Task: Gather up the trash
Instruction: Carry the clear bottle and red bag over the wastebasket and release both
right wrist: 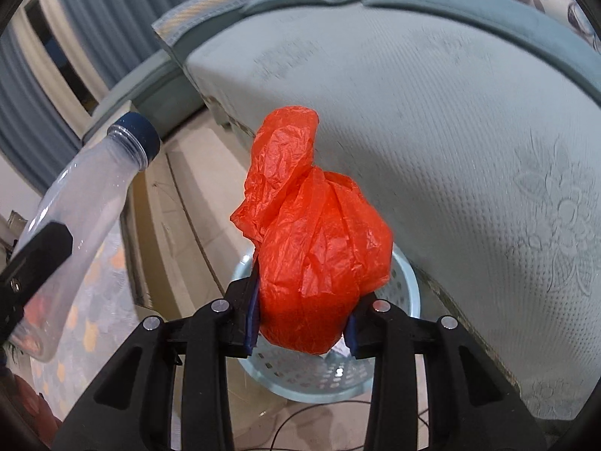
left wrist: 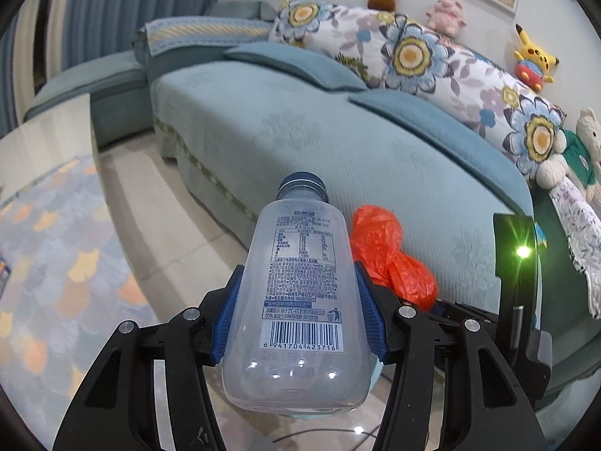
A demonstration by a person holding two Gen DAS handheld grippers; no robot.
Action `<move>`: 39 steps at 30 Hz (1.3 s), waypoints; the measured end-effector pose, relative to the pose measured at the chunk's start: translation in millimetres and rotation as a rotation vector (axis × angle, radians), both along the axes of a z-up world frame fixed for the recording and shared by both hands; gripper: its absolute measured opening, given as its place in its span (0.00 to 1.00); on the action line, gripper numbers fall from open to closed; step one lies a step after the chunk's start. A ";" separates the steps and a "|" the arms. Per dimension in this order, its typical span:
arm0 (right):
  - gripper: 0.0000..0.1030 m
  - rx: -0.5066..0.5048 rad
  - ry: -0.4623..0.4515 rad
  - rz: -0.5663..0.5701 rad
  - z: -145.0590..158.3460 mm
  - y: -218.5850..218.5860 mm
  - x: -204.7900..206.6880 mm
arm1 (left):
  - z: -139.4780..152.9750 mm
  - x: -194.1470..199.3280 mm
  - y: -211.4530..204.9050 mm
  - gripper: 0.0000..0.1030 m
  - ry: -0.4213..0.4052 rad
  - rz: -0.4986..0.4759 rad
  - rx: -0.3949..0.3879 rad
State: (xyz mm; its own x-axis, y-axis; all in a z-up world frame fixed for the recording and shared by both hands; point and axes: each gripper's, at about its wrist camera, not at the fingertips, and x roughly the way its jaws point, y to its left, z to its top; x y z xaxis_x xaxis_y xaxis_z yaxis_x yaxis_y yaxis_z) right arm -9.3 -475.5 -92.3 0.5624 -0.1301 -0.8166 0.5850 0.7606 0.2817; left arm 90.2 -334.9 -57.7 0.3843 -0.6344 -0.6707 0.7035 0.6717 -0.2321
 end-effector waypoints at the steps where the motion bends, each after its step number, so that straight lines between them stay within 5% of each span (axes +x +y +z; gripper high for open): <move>1: 0.32 0.007 0.008 -0.004 -3.1 -2.2 0.1 | -2.4 0.4 -0.9 0.52 0.008 -0.001 0.000; 13: 0.35 0.013 0.054 -0.017 -13.5 -9.2 8.0 | -21.2 7.1 -5.8 0.52 0.085 -0.014 -0.006; 19: 0.44 0.012 0.073 -0.030 -16.7 -13.9 20.0 | -29.3 9.7 -6.3 0.56 0.111 -0.023 0.011; 24: 0.52 0.004 0.072 -0.041 -18.0 -16.1 21.2 | -24.1 8.5 -1.8 0.61 0.090 -0.033 -0.003; 34: 0.52 -0.002 0.065 -0.047 -17.6 -12.2 15.0 | -16.3 11.0 10.8 0.61 0.079 -0.040 -0.035; 39: 0.52 -0.026 -0.010 -0.017 -6.7 -3.6 16.3 | -0.7 11.8 35.6 0.66 0.040 -0.032 -0.077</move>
State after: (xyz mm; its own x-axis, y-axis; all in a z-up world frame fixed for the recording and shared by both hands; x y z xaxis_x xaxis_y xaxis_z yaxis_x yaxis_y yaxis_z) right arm 7.0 -479.2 -99.0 0.5685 -0.1608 -0.8068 0.5947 0.7580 0.2679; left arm 102.0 -299.3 -58.4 0.3368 -0.6961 -0.6340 0.7132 0.6282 -0.3109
